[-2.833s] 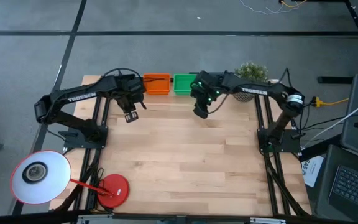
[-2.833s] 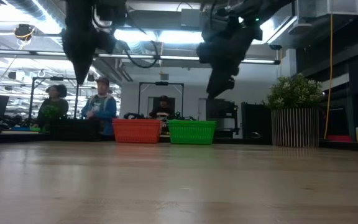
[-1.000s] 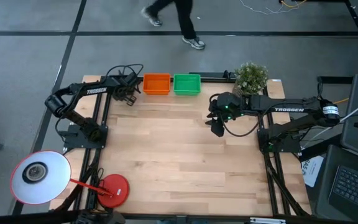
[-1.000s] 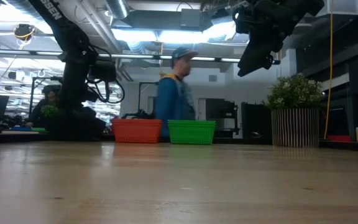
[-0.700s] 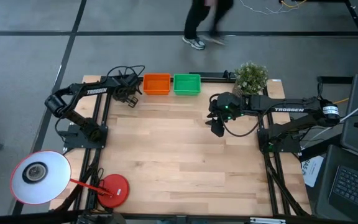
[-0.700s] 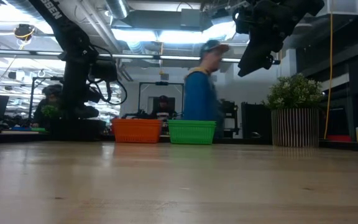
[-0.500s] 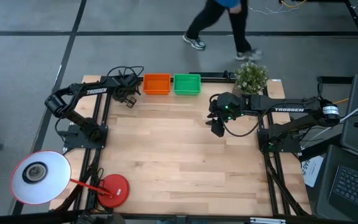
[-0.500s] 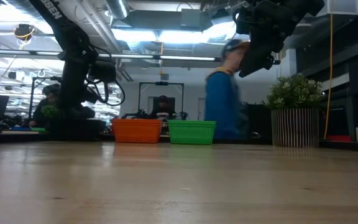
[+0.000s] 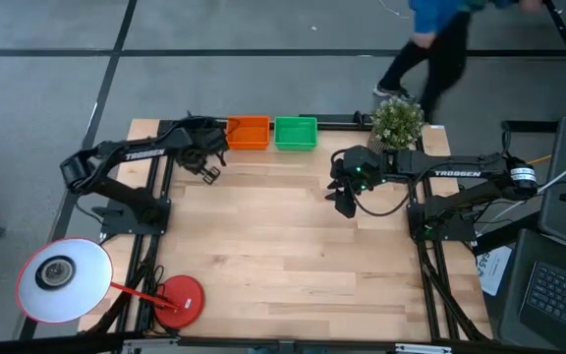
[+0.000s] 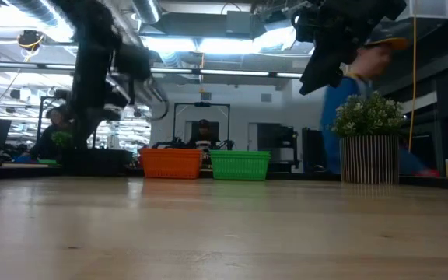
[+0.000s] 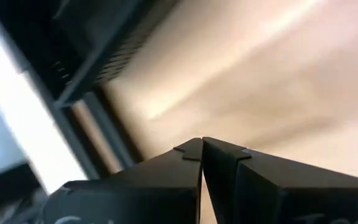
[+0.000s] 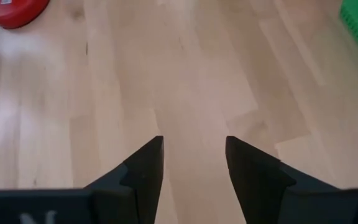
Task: Stack baskets by color
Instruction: Return to Home Position
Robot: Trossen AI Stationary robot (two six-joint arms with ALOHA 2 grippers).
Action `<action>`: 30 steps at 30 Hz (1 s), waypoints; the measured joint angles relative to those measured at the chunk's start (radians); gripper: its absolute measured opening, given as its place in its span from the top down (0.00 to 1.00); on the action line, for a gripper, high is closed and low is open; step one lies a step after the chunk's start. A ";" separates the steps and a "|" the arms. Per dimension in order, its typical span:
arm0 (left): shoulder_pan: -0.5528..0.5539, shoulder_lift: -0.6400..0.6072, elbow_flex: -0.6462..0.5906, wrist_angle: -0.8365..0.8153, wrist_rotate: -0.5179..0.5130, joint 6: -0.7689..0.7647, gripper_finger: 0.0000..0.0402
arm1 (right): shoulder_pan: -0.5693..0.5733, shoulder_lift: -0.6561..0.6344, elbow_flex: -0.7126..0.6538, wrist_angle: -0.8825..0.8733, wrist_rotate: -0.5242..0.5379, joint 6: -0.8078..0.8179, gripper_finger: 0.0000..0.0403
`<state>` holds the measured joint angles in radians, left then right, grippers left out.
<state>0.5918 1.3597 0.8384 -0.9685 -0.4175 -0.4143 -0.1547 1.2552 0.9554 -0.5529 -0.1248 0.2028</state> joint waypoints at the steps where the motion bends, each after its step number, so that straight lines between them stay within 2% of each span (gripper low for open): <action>1: -0.036 -0.019 0.016 -0.015 0.023 -0.001 1.00 | 0.005 -0.001 0.000 -0.001 0.000 0.005 0.57; 4: -0.144 -0.092 0.052 -0.046 0.066 -0.001 1.00 | 0.038 -0.010 0.000 -0.023 0.000 0.007 0.57; 8: -0.282 -0.220 0.054 -0.049 0.071 -0.049 0.98 | 0.108 -0.019 -0.011 -0.042 0.026 0.001 0.57; 11: -0.391 -0.326 0.027 -0.045 0.063 -0.100 0.98 | 0.175 -0.030 -0.054 -0.027 0.136 0.012 0.57; 14: -0.516 -0.434 -0.055 0.023 -0.014 -0.143 0.99 | 0.240 -0.036 -0.092 -0.011 0.286 0.100 0.57; 17: -0.642 -0.535 -0.176 0.166 -0.092 -0.233 1.00 | 0.290 -0.043 -0.125 -0.011 0.398 0.173 0.57; 20: -0.756 -0.612 -0.312 0.378 -0.165 -0.231 0.99 | 0.323 -0.052 -0.136 -0.005 0.447 0.216 0.57; 25: -0.875 -0.677 -0.527 0.721 -0.257 -0.110 0.99 | 0.354 -0.061 -0.141 0.014 0.459 0.235 0.57; 30: -0.897 -0.743 -0.653 0.983 -0.284 0.051 0.99 | 0.377 -0.063 -0.142 0.016 0.514 0.243 0.57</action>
<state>-0.3049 0.6171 0.1850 0.0142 -0.7017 -0.3636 0.2221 1.1927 0.8139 -0.5371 0.3888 0.4458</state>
